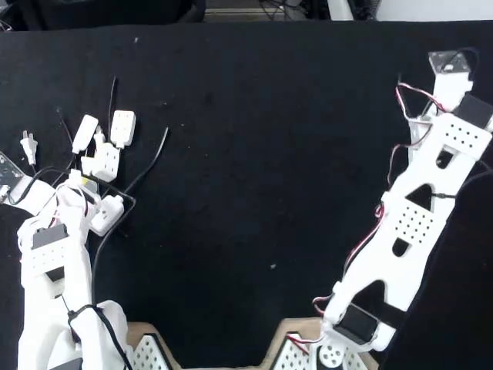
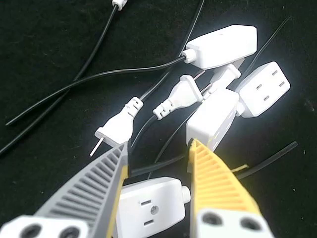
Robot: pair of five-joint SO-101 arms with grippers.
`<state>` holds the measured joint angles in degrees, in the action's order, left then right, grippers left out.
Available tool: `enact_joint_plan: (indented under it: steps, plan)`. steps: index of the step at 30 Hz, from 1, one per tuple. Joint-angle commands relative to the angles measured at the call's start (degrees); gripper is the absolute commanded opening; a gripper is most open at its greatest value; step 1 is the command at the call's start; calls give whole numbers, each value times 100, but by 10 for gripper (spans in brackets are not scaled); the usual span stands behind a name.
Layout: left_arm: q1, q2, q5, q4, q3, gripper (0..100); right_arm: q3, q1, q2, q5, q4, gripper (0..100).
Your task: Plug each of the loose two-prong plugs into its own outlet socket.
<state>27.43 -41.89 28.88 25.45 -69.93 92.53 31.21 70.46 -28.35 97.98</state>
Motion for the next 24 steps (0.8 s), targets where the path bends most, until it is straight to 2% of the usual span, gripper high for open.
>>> enact_joint_plan:
  steps: [1, 6, 14, 24]
  plan:
    - [-4, -79, 53, -44, 321, 198, 303, -448, -892, 378, 53, 232]
    - [-4, -79, 53, -44, 321, 198, 233, -1029, -1868, 642, 281, 230]
    - [-4, -88, 53, -44, 321, 198, -4, -1495, -2941, 1037, 325, 230]
    - [-4, -88, 53, -44, 321, 198, -3081, -2338, -5042, 1925, 290, 230]
